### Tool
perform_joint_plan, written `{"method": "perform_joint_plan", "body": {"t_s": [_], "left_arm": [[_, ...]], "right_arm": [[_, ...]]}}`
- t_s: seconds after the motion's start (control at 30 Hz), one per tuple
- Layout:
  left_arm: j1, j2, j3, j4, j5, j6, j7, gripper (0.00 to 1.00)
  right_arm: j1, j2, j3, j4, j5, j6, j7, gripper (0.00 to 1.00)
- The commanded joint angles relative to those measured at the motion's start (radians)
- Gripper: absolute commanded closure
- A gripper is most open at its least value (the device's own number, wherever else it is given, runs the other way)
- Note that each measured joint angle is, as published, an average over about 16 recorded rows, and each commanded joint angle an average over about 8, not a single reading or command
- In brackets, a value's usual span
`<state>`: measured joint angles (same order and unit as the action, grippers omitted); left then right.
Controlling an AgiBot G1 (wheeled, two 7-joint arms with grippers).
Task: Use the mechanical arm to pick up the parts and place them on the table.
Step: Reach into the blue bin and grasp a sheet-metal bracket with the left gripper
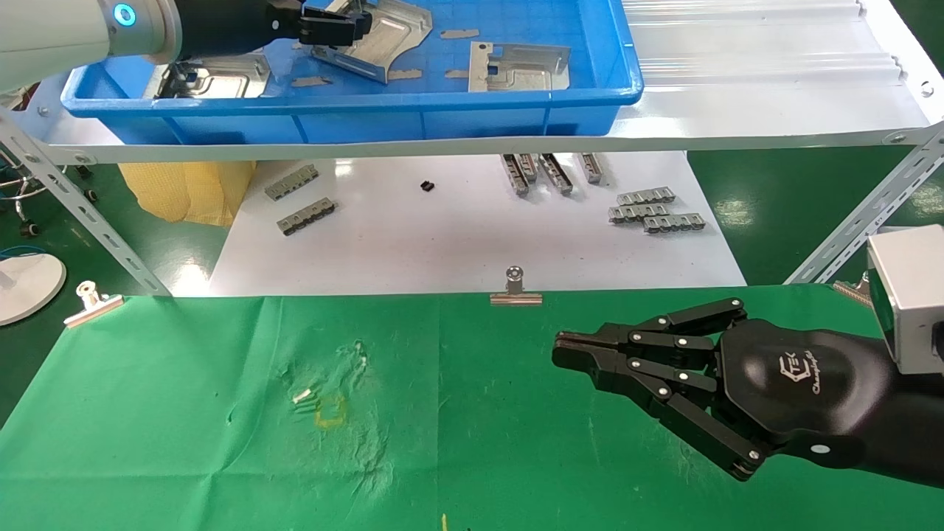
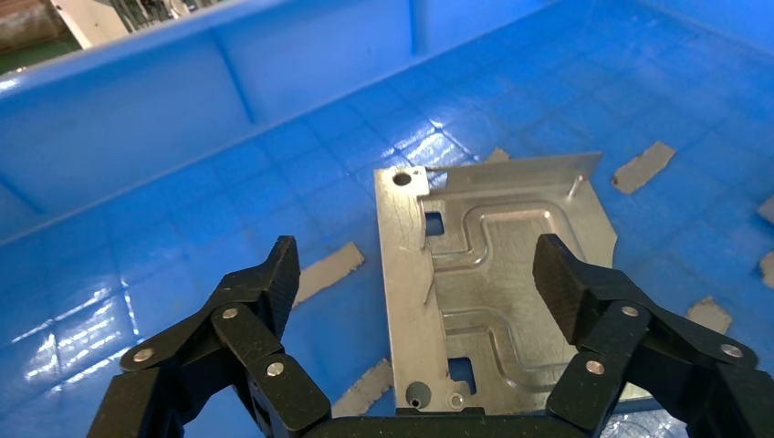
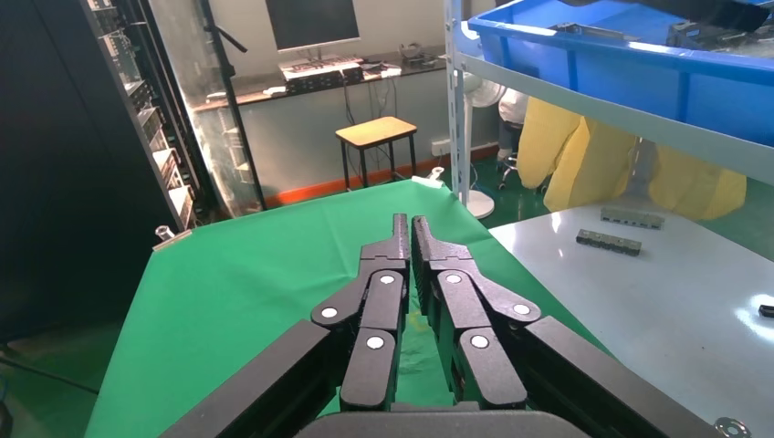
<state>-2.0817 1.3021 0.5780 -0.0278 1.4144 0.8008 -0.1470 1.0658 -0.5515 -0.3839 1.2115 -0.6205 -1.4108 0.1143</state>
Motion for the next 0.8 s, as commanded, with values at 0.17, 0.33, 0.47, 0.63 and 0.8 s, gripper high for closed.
{"method": "perform_joint_plan", "body": {"t_s": [0.17,0.33,0.47,0.63,0.8], "left_arm": [[-0.007,0.016,0.011,0.016,0.016,-0.023,0.002,1.00],[-0.009,0.021,0.016,0.021,0.023,-0.034,-0.004,1.00],[-0.008,0.024,0.019,0.023,0.028,-0.040,-0.010,1.00],[-0.005,0.026,0.023,0.024,0.033,-0.052,-0.019,1.00],[-0.003,0.027,0.025,0.024,0.036,-0.062,-0.031,1.00]], "right_arm": [[0.000,0.000,0.000,0.000,0.000,0.000,0.000,0.00],[0.000,0.000,0.000,0.000,0.000,0.000,0.000,0.00],[0.000,0.000,0.000,0.000,0.000,0.000,0.000,0.00],[0.000,0.000,0.000,0.000,0.000,0.000,0.000,0.00],[0.000,0.000,0.000,0.000,0.000,0.000,0.000,0.00]]}}
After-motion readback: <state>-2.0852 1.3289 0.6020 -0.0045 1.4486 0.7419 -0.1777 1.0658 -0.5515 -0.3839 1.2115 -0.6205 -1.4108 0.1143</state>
